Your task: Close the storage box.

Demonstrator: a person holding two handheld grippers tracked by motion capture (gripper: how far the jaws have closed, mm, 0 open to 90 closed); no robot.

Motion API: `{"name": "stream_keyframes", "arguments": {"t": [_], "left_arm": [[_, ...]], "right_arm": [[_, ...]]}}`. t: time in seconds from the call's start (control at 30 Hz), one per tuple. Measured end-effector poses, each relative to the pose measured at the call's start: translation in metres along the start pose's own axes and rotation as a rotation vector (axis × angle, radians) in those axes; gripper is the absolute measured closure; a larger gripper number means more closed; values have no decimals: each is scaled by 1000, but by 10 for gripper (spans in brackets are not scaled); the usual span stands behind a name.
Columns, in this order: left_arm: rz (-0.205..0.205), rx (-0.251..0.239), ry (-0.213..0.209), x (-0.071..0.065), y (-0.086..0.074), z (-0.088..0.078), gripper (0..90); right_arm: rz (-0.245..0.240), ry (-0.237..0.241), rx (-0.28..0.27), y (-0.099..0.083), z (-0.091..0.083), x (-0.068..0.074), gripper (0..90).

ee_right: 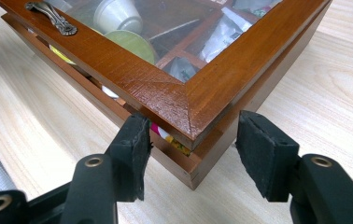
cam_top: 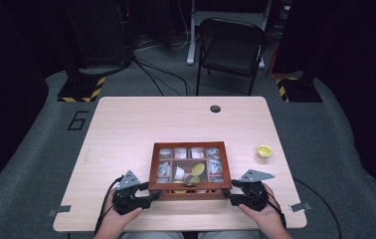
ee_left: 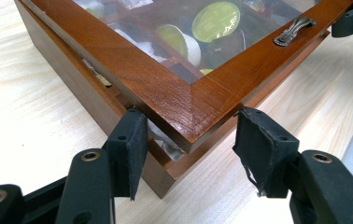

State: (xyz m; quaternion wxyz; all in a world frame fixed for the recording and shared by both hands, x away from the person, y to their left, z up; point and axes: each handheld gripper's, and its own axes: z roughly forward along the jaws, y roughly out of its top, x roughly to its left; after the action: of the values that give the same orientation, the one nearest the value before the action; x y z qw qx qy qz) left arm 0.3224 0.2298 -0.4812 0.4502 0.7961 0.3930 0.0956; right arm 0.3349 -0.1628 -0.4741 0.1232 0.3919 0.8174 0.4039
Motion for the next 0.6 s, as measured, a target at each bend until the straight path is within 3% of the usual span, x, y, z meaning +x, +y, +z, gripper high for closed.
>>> {"name": "stream_keyframes", "arguments": {"t": [0.27,0.5,0.6], "left_arm": [[-15,-6,14,-2,-4,-3,464],[-16,21,19,-1,-6,-4,468],[-26,29,16,-2,-8,-4,468]], "right_arm": [[3,-1,16,-1,1,2,469],[-24,-4,33,-3,1,5,471],[-13,-6,33,-4,1,6,472]]}}
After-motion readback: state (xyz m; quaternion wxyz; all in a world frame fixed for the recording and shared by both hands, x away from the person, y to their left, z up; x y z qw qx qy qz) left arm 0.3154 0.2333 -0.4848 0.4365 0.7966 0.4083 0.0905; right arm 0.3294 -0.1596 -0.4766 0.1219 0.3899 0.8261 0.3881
